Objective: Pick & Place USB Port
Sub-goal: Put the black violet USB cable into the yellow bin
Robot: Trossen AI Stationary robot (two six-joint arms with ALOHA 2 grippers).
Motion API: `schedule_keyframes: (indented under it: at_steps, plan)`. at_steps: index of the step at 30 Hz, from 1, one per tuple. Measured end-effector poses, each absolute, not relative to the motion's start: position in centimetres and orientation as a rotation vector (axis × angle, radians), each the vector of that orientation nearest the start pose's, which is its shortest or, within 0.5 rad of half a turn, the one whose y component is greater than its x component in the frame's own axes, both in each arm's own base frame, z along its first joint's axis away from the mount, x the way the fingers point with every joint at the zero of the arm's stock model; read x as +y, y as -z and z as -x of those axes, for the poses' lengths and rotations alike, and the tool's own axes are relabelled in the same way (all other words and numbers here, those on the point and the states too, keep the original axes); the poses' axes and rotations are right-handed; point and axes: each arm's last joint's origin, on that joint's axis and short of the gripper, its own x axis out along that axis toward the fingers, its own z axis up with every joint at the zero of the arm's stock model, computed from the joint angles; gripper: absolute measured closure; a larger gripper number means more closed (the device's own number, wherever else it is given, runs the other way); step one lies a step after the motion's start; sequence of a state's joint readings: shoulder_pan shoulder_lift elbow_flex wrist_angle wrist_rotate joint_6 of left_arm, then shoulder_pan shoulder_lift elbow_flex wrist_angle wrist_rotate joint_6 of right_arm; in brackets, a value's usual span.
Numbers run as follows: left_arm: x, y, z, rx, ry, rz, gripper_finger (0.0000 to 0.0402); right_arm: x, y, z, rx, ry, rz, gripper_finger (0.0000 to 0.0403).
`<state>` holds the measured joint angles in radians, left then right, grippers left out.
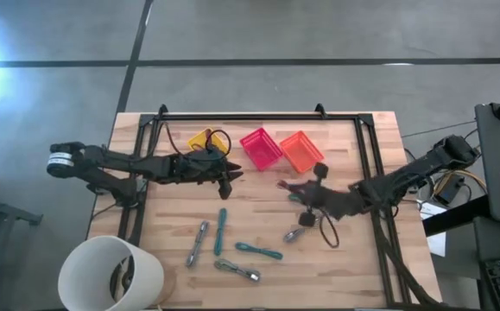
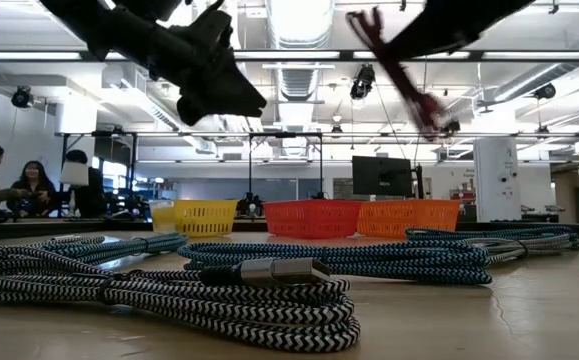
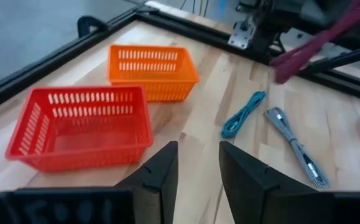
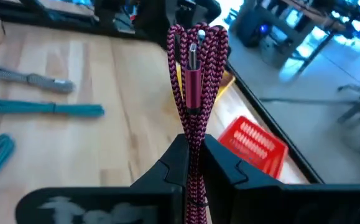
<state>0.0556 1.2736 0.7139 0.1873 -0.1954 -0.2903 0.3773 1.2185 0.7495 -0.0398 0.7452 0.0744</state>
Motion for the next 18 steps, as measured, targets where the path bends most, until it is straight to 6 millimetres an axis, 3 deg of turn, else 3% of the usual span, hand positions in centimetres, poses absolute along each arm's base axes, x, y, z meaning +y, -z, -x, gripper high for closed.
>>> schedule_keyframes:
  at_steps: [5, 11, 18]
  plan:
    - [2.0, -24.1, -27.6, 0.301, -0.291, 0.258, 0.0284, 4.3, -24.1, -26.1, 0.342, 0.212, 0.185, 0.0379]
    - [1.5, -22.6, -29.2, 0.292, -0.269, 0.252, 0.0284, 0.7, -23.9, -27.0, 0.202, 0.132, 0.108, 0.0380]
    - [1.3, -20.7, -31.6, 0.192, -0.246, 0.232, 0.0284, -1.5, -22.1, -28.0, 0.226, 0.099, 0.060, 0.0380]
